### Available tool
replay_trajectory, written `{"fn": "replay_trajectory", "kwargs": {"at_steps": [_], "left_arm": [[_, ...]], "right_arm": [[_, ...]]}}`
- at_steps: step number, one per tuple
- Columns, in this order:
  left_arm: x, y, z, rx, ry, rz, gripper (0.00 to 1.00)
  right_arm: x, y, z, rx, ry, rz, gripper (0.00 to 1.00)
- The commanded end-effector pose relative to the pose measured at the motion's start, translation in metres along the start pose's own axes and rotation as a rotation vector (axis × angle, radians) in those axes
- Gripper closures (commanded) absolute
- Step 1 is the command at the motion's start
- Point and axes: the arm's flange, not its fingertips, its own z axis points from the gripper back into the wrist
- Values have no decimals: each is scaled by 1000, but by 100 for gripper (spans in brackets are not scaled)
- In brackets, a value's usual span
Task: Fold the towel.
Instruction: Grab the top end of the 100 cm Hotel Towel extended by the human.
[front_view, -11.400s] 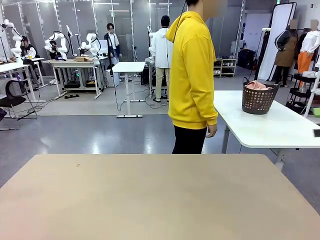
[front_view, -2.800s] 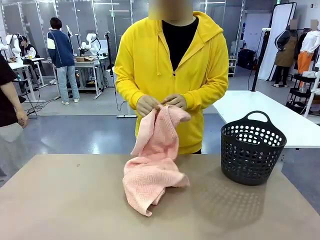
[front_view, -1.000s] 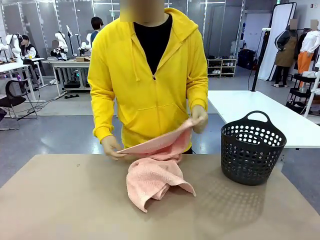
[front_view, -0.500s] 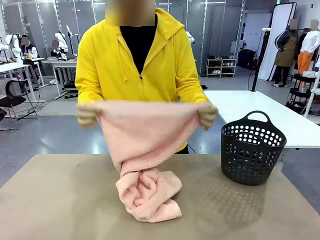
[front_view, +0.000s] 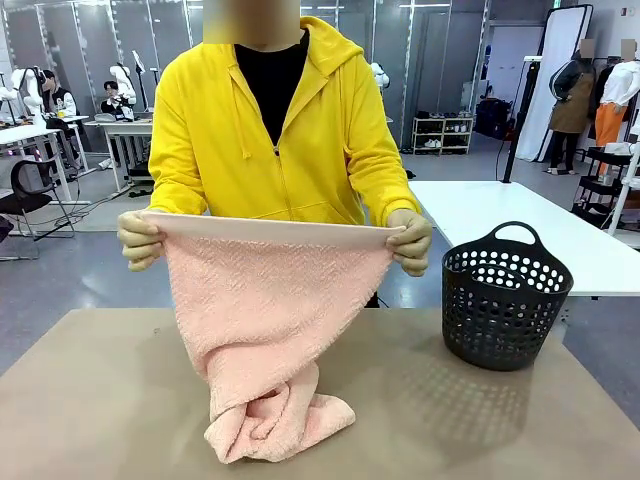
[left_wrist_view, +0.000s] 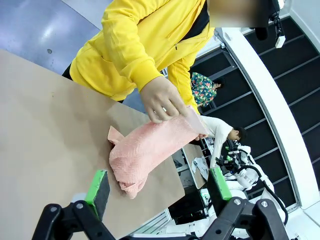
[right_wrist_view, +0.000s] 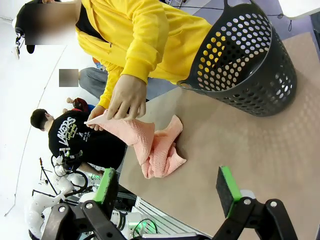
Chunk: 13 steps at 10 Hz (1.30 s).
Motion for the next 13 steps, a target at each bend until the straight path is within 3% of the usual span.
{"fn": "replay_trajectory", "kwargs": {"at_steps": [1,4,5,6,8,10,12,13], "left_arm": [[4,-1,1,-17,-7,-5,0],[0,0,0,0,0,0,0],[9,-14,2,91,43,-143,0],[18,-39,2,94,88,-240,0],[38,-98,-8,142,201,-440,0],[46,-162,-44,160,325,-659,0],[37,-214,-86,232,428,-877,0],[27,-239,-108,208,513,-939,0]], "right_arm": [[3,1,1,12,-10,1,0],[0,0,0,0,0,0,0],[8,11,3,-43,7,60,0],[17,31,2,-64,50,152,0],[41,88,-4,-122,130,352,0],[53,156,-40,-170,216,542,0],[52,216,-76,-238,305,729,0],[47,247,-98,-258,358,805,0]]}}
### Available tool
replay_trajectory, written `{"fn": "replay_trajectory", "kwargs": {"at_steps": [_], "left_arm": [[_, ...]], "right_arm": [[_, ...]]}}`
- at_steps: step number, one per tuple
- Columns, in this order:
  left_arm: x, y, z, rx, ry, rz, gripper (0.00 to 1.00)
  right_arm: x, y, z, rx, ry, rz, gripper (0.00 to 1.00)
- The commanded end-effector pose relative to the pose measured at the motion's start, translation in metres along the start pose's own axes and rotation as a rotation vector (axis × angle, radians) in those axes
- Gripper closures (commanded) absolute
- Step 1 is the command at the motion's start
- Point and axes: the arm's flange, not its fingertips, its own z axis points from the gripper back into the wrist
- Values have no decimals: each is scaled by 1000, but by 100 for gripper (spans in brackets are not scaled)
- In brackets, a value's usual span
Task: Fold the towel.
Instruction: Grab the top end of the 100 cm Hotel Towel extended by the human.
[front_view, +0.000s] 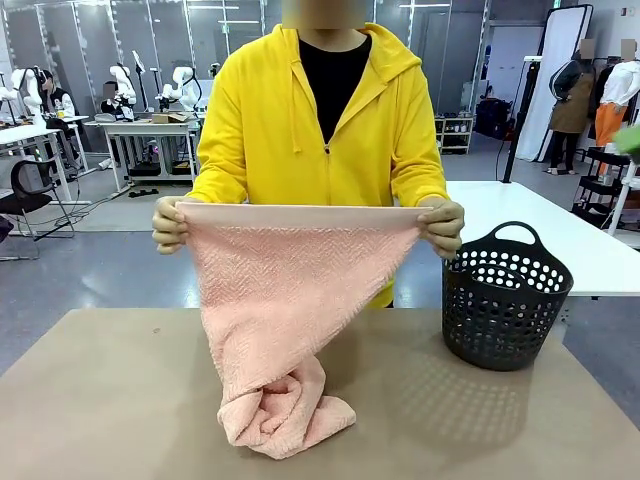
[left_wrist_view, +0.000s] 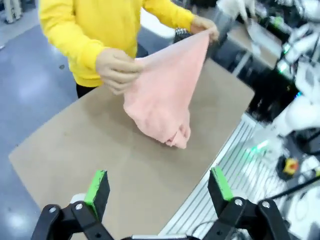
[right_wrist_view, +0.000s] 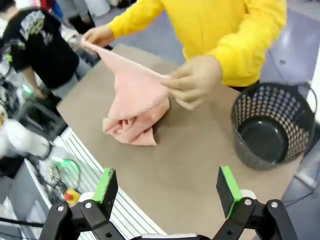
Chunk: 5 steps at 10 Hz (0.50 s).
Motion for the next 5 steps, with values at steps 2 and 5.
{"fn": "replay_trajectory", "kwargs": {"at_steps": [2,5], "left_arm": [[28,-31,-41,57,104,-195,0],[40,-50,-70,74,140,-300,0]], "right_arm": [[36,42,-35,-91,78,185,0],[48,59,-53,-105,137,238,0]]}}
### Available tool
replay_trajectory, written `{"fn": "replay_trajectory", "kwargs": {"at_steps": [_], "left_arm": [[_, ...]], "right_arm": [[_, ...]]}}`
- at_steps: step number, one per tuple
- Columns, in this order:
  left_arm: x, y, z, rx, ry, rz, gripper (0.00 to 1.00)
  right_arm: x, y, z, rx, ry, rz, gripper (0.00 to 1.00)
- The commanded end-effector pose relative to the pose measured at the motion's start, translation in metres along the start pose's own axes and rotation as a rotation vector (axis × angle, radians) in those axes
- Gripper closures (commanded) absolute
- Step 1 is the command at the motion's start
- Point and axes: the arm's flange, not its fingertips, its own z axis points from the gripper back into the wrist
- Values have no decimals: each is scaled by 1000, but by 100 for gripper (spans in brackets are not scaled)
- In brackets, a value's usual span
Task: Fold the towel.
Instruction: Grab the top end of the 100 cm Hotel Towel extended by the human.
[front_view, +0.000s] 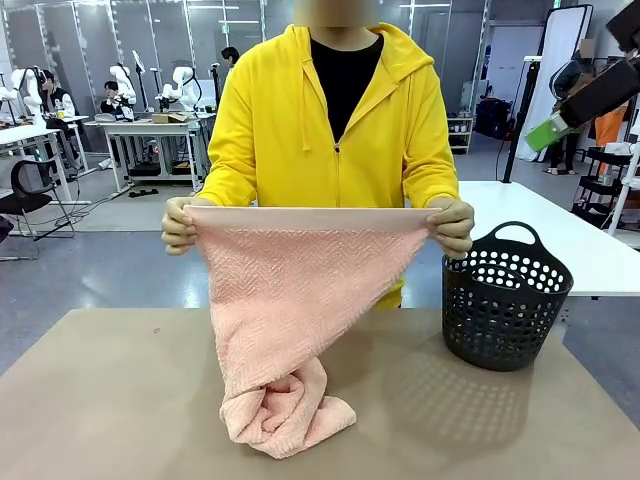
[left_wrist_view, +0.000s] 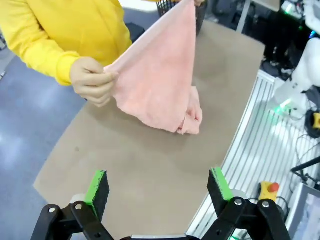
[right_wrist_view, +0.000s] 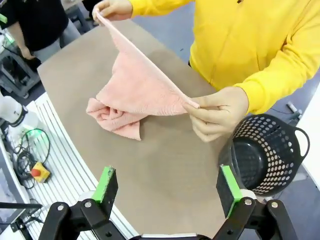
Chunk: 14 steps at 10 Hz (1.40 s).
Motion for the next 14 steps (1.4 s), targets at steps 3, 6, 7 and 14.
{"fn": "replay_trajectory", "kwargs": {"at_steps": [3,6,7,14], "left_arm": [[0,0,0,0,0,0,0],[0,0,0,0,0,0,0],[0,0,0,0,0,0,0],[158,-9,-59,-9,319,-436,0]], "right_arm": [[0,0,0,0,0,0,0],[0,0,0,0,0,0,0],[-1,-3,0,15,-4,24,0],[160,39,-56,4,341,705,0]]}}
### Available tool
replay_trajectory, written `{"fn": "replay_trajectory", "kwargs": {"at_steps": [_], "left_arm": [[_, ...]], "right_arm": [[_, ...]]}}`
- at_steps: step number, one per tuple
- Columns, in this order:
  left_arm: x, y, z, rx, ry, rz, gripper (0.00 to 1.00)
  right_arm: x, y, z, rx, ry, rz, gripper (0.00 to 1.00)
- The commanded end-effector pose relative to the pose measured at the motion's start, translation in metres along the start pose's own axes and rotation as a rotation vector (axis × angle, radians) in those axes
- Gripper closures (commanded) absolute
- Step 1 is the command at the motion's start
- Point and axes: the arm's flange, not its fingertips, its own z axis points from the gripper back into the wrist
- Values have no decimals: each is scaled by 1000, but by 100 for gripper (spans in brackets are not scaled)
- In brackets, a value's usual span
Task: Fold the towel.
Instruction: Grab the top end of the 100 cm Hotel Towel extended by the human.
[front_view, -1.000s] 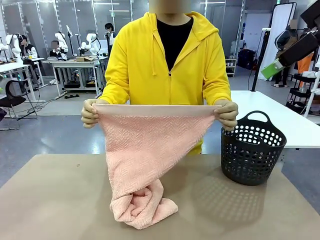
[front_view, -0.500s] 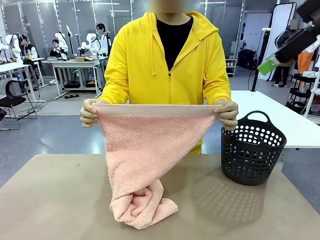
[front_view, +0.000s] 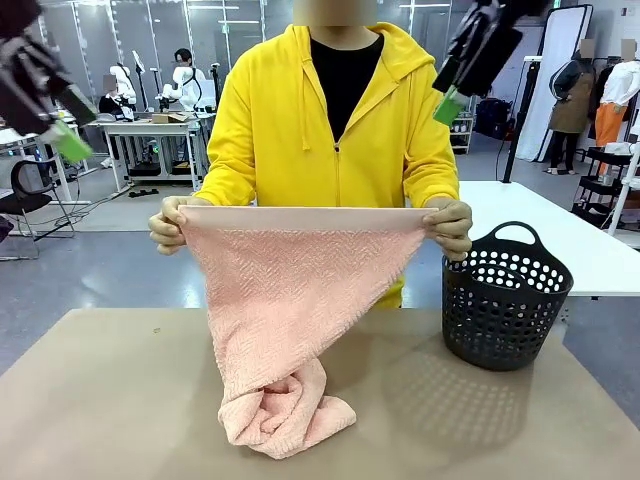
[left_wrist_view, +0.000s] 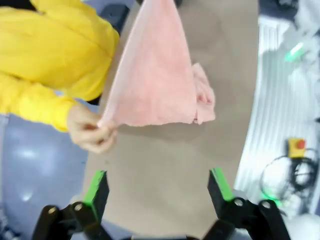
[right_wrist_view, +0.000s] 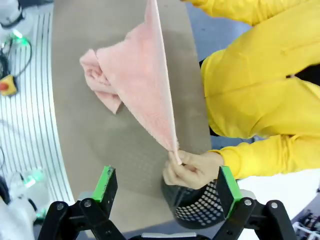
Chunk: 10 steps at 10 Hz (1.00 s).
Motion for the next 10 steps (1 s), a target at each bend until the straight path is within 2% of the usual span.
{"fn": "replay_trajectory", "kwargs": {"at_steps": [1,3,5,6,8,10], "left_arm": [[39,26,-7,16,131,-141,0],[80,39,-41,-5,175,-225,0],[96,47,-70,-42,209,-240,0],[96,51,-83,-52,237,-251,0],[90,64,-111,-91,224,-275,0],[78,71,-134,-163,167,-290,0]], "right_arm": [[10,-12,1,-12,83,93,0],[20,-10,-22,-16,143,102,0],[23,-8,-43,-13,156,102,0],[22,-12,-58,-1,149,107,0],[17,-24,-95,27,176,112,0],[8,-32,-126,73,186,102,0]]}}
